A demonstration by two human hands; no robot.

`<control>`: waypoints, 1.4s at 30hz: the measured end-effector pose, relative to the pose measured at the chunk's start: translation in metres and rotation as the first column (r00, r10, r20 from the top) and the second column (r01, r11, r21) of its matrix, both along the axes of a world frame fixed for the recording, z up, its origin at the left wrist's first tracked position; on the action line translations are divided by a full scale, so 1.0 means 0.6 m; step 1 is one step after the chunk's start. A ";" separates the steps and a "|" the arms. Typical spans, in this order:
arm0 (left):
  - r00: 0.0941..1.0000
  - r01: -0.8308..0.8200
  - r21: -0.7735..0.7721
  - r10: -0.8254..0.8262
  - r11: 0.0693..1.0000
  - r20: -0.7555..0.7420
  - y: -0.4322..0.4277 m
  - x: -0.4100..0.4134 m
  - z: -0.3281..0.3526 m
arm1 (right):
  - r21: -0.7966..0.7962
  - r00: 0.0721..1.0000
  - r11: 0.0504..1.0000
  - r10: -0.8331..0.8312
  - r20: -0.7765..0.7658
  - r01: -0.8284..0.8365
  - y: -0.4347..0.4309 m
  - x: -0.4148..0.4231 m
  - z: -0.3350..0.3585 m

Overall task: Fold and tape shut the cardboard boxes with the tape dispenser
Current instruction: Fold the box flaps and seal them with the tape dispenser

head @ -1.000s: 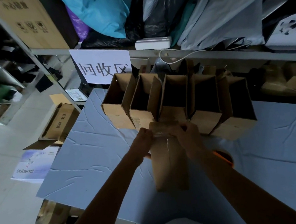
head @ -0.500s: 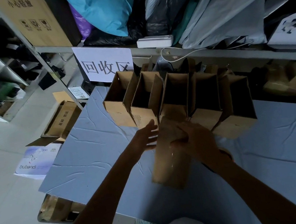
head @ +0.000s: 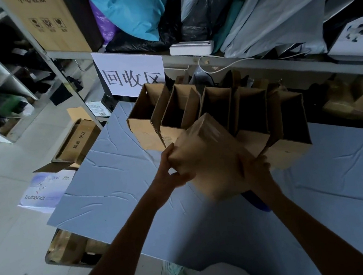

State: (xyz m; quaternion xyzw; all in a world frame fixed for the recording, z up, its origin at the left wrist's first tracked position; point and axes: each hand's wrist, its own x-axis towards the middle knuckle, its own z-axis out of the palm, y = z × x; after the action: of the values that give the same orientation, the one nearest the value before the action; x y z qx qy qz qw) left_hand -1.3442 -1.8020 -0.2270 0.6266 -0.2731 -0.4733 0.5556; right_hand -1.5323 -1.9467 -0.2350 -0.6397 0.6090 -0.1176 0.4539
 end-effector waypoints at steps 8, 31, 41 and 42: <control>0.992 -0.108 0.044 0.105 0.993 0.067 -0.005 -0.019 -0.007 | -0.460 0.847 0.797 0.507 0.159 -0.390 0.054 0.005 0.009; 0.786 -0.179 0.435 -0.137 0.883 0.602 -0.023 -0.071 -0.114 | -0.141 0.992 0.982 -0.127 -0.016 0.124 0.075 -0.033 -0.123; 0.629 -0.192 0.629 -0.398 0.753 0.668 -0.041 -0.138 -0.153 | -0.016 0.806 0.992 0.090 -0.586 -0.122 0.028 -0.043 -0.180; 0.619 -0.202 0.623 -0.394 0.756 0.679 -0.038 -0.138 -0.155 | -0.043 0.820 0.996 0.043 -0.571 -0.082 0.024 -0.040 -0.188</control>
State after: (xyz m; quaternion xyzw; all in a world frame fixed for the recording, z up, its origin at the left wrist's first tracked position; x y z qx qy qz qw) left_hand -1.4268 -1.8246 -0.3200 0.9012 -0.3405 -0.2488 0.1004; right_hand -1.5564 -1.9322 -0.3481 -0.6796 0.6914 0.0738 0.2339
